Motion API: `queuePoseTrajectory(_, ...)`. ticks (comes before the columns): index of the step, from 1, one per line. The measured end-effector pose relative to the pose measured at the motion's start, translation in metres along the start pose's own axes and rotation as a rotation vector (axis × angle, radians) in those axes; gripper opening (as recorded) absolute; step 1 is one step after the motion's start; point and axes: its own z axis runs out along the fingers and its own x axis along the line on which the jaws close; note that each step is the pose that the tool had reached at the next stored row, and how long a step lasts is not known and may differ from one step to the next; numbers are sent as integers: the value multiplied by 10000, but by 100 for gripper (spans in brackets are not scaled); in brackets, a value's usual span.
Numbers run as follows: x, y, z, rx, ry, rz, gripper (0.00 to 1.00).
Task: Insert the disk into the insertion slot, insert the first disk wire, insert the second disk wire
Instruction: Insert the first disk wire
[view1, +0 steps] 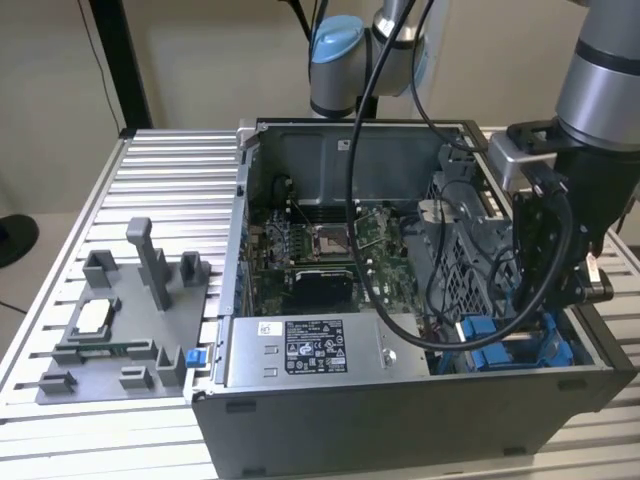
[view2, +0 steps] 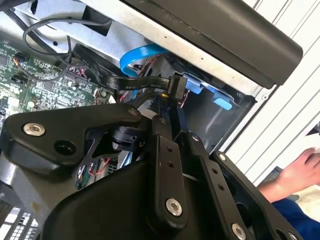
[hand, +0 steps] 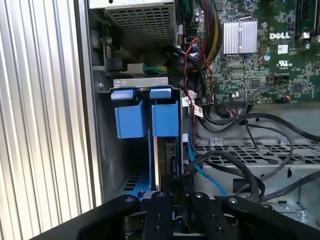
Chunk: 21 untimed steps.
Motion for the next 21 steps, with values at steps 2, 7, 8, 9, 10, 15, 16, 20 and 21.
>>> queuePoseTrajectory(2,0,1,19,2,16,-1,0)
queuePoseTrajectory(7,-2,3,32,-6,-7,1,0)
queuePoseTrajectory(8,-1,3,34,-6,-8,1,100)
queuePoseTrajectory(9,-1,3,32,-6,-9,1,100)
queuePoseTrajectory(10,0,4,18,-5,-10,1,100)
queuePoseTrajectory(15,12,-5,-131,-10,-72,5,100)
queuePoseTrajectory(16,15,-8,-170,-10,-82,6,100)
queuePoseTrajectory(20,27,-18,-321,-13,-123,9,100)
queuePoseTrajectory(21,29,-20,-357,-14,-135,10,100)
